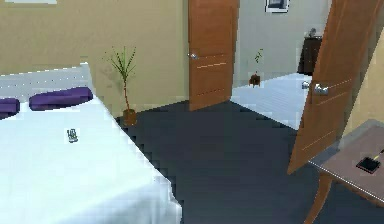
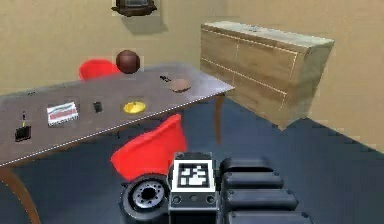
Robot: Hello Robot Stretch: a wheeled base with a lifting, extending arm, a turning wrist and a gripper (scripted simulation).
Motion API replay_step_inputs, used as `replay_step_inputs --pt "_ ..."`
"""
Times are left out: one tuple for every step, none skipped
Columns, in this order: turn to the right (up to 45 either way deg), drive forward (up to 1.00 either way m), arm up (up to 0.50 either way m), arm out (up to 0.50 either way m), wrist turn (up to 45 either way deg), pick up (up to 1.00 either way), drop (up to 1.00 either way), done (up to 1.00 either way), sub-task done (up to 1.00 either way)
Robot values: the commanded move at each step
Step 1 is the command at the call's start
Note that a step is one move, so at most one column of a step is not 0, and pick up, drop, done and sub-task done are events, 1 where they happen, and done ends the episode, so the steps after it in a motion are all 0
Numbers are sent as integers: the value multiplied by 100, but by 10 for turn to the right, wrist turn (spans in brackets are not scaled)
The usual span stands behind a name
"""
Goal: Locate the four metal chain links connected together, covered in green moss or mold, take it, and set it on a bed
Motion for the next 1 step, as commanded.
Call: replay_step_inputs --pt "0 55 0 0 0 0 0 0 0"
